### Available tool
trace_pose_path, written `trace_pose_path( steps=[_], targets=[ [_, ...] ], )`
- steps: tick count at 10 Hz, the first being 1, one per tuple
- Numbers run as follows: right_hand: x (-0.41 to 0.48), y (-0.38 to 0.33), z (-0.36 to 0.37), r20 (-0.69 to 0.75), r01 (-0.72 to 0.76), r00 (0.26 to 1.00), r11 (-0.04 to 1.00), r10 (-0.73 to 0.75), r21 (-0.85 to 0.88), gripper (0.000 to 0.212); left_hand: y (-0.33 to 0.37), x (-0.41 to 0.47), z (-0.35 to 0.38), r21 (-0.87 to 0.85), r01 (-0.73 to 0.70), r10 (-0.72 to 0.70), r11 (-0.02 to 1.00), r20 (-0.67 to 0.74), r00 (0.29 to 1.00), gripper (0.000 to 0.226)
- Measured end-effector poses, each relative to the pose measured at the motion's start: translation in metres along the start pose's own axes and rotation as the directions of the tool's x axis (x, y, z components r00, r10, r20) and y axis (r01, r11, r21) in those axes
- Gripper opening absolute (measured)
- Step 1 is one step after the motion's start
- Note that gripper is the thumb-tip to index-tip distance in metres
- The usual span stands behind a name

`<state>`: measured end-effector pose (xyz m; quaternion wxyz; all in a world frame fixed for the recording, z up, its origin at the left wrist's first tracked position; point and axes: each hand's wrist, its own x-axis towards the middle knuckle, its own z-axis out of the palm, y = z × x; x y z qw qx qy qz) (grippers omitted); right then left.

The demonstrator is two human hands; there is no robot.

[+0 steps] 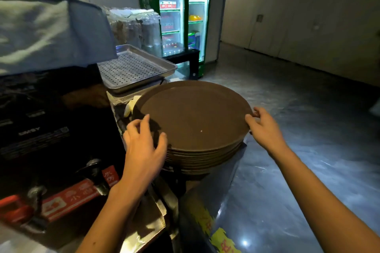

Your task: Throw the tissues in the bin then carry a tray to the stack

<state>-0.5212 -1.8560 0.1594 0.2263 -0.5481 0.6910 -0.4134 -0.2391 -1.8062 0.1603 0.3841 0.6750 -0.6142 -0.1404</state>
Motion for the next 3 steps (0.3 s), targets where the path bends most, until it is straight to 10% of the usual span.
trace_pose_path(
  steps=[3],
  targets=[
    [-0.161,-0.052,-0.005,-0.325,0.034,0.937,0.961,-0.126,-0.275,0.054,-0.007,-0.037,-0.030,-0.198,-0.499,0.537,0.844,0.286,0.794,0.061]
  ],
)
